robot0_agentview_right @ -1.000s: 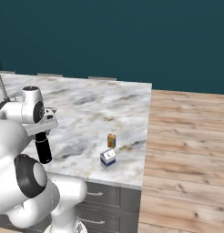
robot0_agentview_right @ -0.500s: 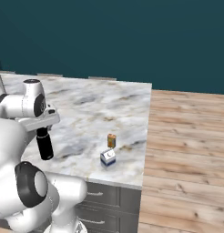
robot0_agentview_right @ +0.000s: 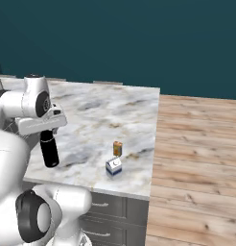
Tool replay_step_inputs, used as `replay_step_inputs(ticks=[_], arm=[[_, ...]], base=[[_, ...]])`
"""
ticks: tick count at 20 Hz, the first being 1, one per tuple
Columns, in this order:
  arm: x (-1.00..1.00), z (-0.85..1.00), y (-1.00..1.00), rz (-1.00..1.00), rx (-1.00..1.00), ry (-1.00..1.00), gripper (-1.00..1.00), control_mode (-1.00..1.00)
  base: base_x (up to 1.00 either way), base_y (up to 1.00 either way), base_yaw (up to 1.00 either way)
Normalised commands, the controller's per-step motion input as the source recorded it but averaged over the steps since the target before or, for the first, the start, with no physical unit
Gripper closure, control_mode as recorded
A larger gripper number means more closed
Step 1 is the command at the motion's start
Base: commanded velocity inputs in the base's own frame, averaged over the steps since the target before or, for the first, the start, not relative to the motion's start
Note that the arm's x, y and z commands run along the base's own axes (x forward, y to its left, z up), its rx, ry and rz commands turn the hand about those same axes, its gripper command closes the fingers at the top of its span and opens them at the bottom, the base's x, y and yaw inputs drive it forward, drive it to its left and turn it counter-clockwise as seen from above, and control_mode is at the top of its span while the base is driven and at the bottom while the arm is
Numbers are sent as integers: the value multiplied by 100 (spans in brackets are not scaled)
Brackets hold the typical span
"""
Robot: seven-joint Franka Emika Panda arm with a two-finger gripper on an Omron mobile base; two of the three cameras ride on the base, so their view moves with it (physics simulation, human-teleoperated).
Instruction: Move the drinks to the dining counter.
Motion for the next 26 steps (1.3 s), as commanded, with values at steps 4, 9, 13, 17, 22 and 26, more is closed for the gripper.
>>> replay_step_inputs(ticks=[4,9,13,17,22,26], arm=[[-7,38,-32,-13,0,0,100,-100],[0,36,-37,-14,0,-5,100,-100],[-4,27,-47,-13,0,-4,100,-100],[-1,32,-44,-15,0,0,100,-100],[-7,39,-46,-15,0,0,100,-100],[-16,28,-36,-15,1,0,100,-100]], base=[[0,0,0],[0,0,0],[0,0,0],[0,0,0],[0,0,0],[0,0,0]])
